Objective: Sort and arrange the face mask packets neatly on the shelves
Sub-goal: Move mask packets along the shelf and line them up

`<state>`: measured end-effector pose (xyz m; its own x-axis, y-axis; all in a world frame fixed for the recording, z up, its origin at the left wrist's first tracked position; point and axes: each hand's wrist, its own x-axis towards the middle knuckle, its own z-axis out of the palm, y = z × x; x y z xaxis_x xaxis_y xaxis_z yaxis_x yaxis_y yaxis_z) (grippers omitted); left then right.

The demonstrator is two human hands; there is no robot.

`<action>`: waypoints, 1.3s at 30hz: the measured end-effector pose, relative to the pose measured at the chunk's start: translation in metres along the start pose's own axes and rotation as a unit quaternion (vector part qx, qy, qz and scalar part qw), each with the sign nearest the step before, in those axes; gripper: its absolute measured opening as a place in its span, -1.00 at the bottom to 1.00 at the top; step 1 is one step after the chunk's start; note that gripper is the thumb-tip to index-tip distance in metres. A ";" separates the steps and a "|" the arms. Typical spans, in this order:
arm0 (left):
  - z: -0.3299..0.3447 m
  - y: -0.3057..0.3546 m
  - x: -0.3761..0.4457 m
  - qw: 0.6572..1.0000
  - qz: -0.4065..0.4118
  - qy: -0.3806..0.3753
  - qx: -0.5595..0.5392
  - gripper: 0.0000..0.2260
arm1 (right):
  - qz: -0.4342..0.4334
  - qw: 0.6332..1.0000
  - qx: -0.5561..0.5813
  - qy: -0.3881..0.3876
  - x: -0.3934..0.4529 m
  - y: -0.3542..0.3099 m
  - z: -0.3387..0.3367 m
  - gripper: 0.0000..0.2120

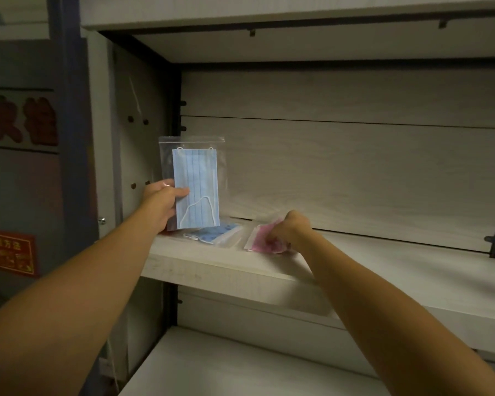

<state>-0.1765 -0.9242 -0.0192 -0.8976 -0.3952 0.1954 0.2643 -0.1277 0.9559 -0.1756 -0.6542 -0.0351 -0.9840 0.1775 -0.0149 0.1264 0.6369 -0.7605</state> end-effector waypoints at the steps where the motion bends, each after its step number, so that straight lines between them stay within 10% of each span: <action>1: 0.000 0.000 0.000 1.000 -0.001 0.001 0.001 -0.80 | -0.006 1.000 0.003 -0.001 0.000 0.000 0.002 -0.72; 26: 0.111 -0.005 -0.026 0.995 0.002 -0.103 -0.005 -0.80 | -0.152 0.936 -0.272 0.166 0.010 0.074 -0.117 -0.58; 34: 0.189 -0.024 -0.056 0.984 -0.020 -0.176 -0.020 -0.34 | -0.132 0.918 -0.322 0.190 -0.004 0.106 -0.162 -0.58; 39: 0.212 -0.044 -0.070 0.971 -0.043 -0.219 0.091 -0.70 | -0.108 0.915 -0.332 0.205 -0.011 0.123 -0.182 -0.58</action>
<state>-0.1996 -0.6984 -0.0283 -0.9881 0.0389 0.1487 0.1501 0.0359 0.9880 -0.1260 -0.4412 -0.0107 -0.8829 0.1735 0.4364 0.1170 0.9812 -0.1534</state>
